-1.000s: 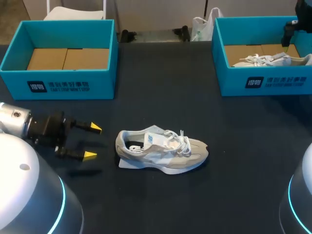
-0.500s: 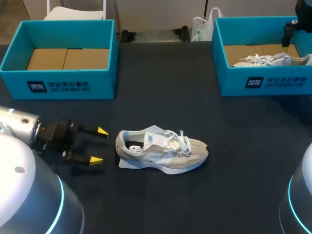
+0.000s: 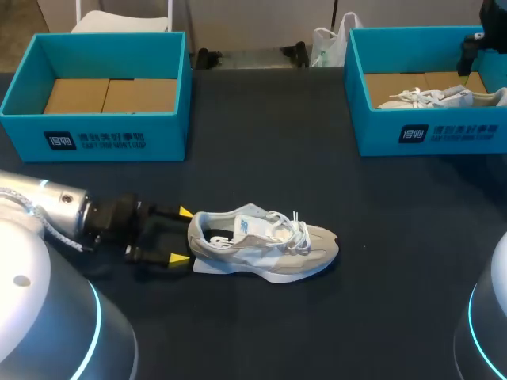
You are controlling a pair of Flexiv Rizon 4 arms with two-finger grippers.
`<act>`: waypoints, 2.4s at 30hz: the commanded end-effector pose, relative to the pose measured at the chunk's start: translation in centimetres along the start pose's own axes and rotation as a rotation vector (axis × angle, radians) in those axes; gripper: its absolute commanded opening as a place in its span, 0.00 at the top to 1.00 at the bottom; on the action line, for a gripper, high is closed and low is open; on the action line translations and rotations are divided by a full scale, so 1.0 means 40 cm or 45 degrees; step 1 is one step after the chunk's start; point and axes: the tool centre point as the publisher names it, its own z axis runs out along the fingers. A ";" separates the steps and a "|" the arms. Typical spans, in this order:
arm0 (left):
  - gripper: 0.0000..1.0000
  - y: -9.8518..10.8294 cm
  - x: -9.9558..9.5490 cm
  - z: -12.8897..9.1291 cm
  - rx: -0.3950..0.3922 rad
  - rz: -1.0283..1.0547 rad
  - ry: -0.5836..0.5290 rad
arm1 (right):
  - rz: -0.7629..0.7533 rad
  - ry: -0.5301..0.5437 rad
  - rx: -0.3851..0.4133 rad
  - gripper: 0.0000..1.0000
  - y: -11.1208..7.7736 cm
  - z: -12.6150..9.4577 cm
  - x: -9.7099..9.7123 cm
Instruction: Take the shoe out of the shoebox, open the shoe tongue, remove and reinsert the insole, then place the shoe into the shoebox
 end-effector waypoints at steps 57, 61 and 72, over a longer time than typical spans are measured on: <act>1.00 0.018 0.004 0.163 -0.031 -0.096 -0.069 | 0.000 0.001 0.001 0.00 0.002 0.000 0.000; 1.00 0.018 0.004 0.163 -0.031 -0.096 -0.069 | 0.002 -0.013 -0.008 0.00 0.006 -0.008 -0.009; 1.00 0.018 0.004 0.163 -0.031 -0.096 -0.069 | 0.080 -0.016 0.054 0.00 -0.003 -0.034 0.091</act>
